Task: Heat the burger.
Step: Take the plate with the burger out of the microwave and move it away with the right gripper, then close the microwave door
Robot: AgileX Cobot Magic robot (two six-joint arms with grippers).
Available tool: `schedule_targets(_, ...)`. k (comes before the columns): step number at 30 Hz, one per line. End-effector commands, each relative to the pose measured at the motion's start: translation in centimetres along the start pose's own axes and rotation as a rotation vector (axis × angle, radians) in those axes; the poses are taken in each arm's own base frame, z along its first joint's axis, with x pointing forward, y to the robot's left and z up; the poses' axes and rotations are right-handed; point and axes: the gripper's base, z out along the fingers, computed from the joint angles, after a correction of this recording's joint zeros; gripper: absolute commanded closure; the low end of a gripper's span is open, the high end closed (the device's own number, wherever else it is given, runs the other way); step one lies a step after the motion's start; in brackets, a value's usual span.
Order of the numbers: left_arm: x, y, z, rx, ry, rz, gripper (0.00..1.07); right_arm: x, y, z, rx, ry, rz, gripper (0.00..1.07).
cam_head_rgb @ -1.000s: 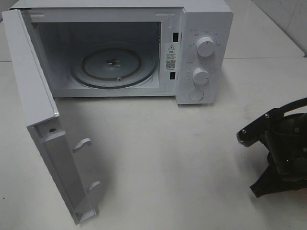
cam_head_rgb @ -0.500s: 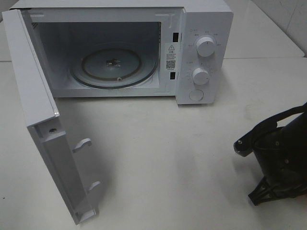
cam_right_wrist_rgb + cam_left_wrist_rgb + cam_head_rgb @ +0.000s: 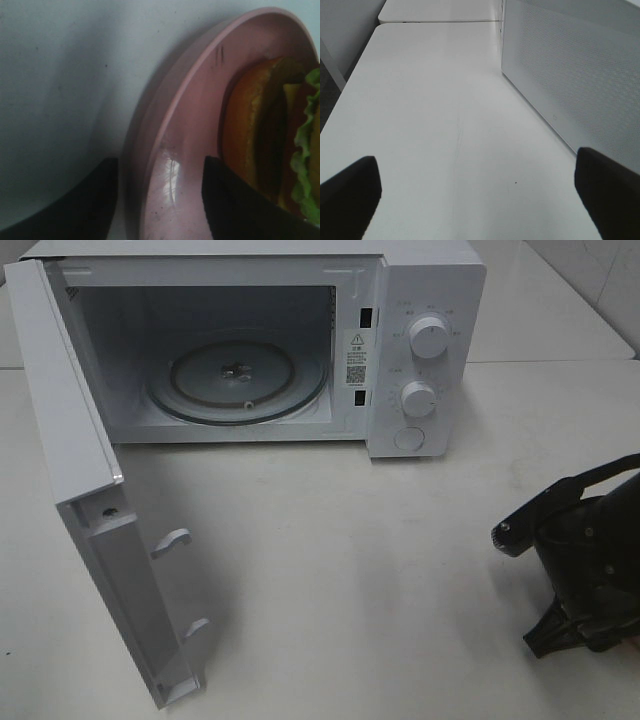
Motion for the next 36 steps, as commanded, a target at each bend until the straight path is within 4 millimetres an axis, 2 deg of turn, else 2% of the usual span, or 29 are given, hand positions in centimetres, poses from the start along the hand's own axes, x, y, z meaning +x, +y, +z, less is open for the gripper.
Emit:
schedule_targets(1, 0.1, 0.0, -0.2, 0.000, -0.026, -0.008, 0.06, -0.2, -1.0, -0.8, -0.013, -0.020, 0.018, 0.46)
schedule_targets(7, 0.1, 0.0, -0.2, 0.000, -0.026, -0.008, 0.06, -0.1, -2.0, -2.2, -0.055, -0.035, 0.030, 0.44)
schedule_targets(9, 0.1, 0.0, -0.2, 0.000, -0.026, -0.008, 0.06, 0.0, -3.1, -3.4, -0.091, -0.065, 0.043, 0.44)
schedule_targets(12, 0.1, 0.0, -0.2, 0.000, -0.026, -0.008, 0.06, 0.0, -3.3, -3.7, -0.103, -0.076, 0.048, 0.44)
schedule_targets(14, 0.1, 0.0, -0.2, 0.000, -0.026, -0.008, 0.06, 0.1, -4.4, -5.2, -0.159, -0.101, 0.079, 0.44)
schedule_targets(18, 0.1, 0.0, -0.2, 0.000, -0.026, -0.008, 0.06, 0.1, -5.1, -6.4, -0.214, -0.118, 0.072, 0.44)
schedule_targets(20, 0.1, 0.0, -0.2, 0.000, -0.026, -0.008, 0.06, 0.0, -5.7, -7.6, -0.272, -0.141, 0.055, 0.44)
schedule_targets(23, 0.1, 0.0, -0.2, 0.000, -0.026, -0.008, 0.06, -0.1, -5.9, -8.0, -0.288, -0.149, 0.047, 0.44)
schedule_targets(25, 0.1, 0.0, -0.2, 0.000, -0.026, -0.008, 0.06, -0.1, -6.6, -9.5, -0.363, -0.180, -0.005, 0.41)
schedule_targets(28, 0.1, 0.0, -0.2, 0.000, -0.026, -0.008, 0.06, -0.1, -6.7, -9.9, -0.377, -0.186, -0.016, 0.40)
schedule_targets(30, 0.1, 0.0, -0.2, 0.000, -0.026, -0.008, 0.06, -0.1, -7.4, -11.2, -0.433, -0.181, 0.001, 0.33)
schedule_targets(33, 0.1, 0.0, -0.2, 0.000, -0.026, -0.008, 0.06, 0.0, -7.9, -12.1, -0.465, -0.160, 0.011, 0.29)
schedule_targets(36, 0.1, 0.0, -0.2, 0.000, -0.026, -0.008, 0.06, 0.0, -8.2, -12.6, -0.486, -0.149, 0.003, 0.29)
